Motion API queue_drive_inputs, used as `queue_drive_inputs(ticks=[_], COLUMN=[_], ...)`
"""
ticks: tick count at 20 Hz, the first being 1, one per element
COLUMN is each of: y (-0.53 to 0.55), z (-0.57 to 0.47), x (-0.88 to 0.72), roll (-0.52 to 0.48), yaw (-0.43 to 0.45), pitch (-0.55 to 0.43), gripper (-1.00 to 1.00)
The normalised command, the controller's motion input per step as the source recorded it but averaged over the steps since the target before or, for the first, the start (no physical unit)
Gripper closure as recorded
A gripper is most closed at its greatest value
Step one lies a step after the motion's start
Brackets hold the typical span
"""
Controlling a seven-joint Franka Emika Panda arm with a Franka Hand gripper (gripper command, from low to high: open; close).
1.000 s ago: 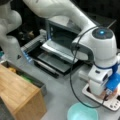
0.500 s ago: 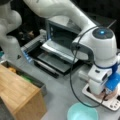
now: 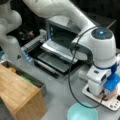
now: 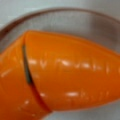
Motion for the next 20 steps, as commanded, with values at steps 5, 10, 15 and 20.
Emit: queue_drive_inputs(ticks=[5,10,15,20], y=[-0.26,-0.42,-0.56,-0.63], z=[0.35,0.34,0.22,0.13], x=[-0.11,0.00,0.14,0.23], roll=[-0.196,-0.138,-0.065,-0.012], yaw=[0.152,0.178,0.196,0.150], pitch=[0.093,0.104,0.108,0.101], gripper=[-1.00,-1.00,-1.00,-1.00])
